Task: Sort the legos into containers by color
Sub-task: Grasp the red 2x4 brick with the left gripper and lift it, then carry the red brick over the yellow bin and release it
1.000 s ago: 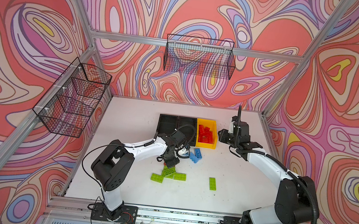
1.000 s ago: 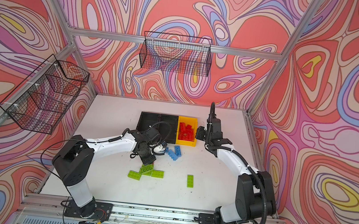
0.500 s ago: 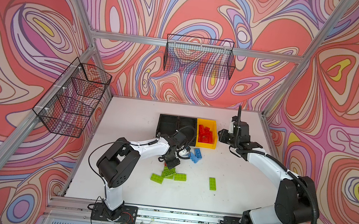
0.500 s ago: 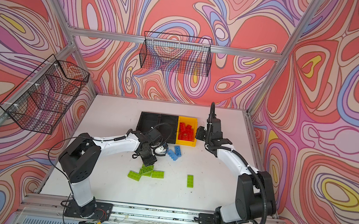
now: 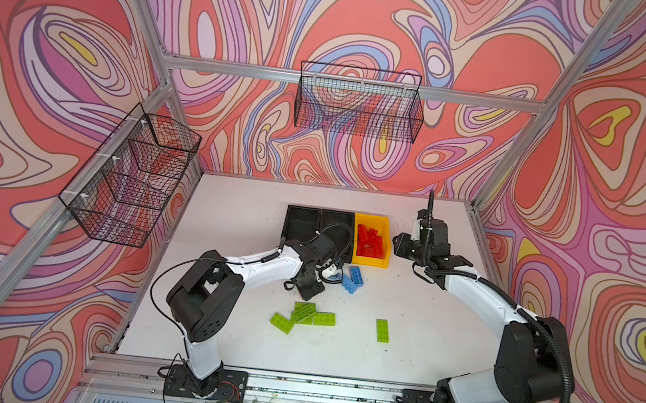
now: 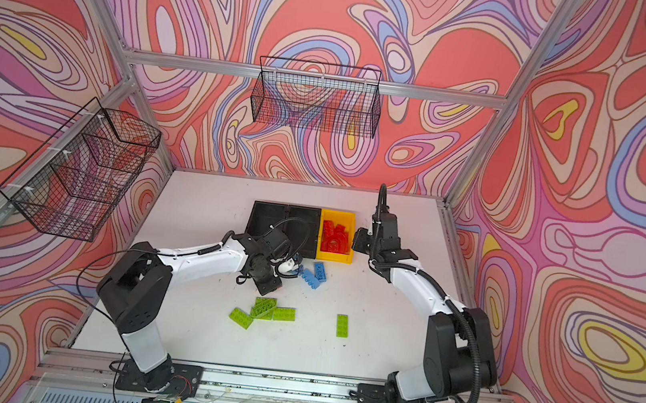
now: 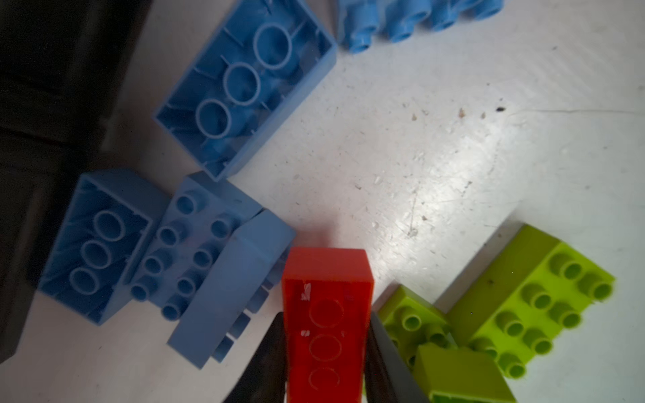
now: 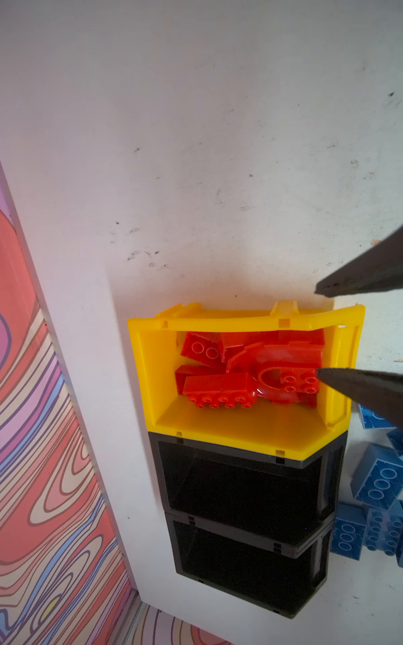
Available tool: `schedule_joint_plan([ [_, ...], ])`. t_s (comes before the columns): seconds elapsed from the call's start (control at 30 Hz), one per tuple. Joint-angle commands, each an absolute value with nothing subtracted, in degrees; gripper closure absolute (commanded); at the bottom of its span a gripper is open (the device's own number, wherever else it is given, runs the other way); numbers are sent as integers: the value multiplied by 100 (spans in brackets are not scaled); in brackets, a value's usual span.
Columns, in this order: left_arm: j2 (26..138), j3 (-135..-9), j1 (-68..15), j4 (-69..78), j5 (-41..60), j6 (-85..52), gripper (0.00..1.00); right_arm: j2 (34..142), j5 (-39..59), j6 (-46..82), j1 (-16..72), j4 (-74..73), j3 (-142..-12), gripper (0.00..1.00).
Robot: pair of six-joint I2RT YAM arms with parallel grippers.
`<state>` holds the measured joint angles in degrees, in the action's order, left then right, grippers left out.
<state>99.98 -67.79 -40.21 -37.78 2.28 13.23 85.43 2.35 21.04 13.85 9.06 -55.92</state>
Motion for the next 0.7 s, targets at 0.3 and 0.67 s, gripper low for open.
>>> schedule_joint_plan([
  [0.3, 9890, -9177, -4058, -3662, 511, 508, 65, 8501, 30, 2118, 1362, 1054, -5717, 63],
  [0.67, 12424, -12146, -4166, -3182, 634, -1002, 63, 8016, -255, 2212, 1354, 1052, -5605, 63],
])
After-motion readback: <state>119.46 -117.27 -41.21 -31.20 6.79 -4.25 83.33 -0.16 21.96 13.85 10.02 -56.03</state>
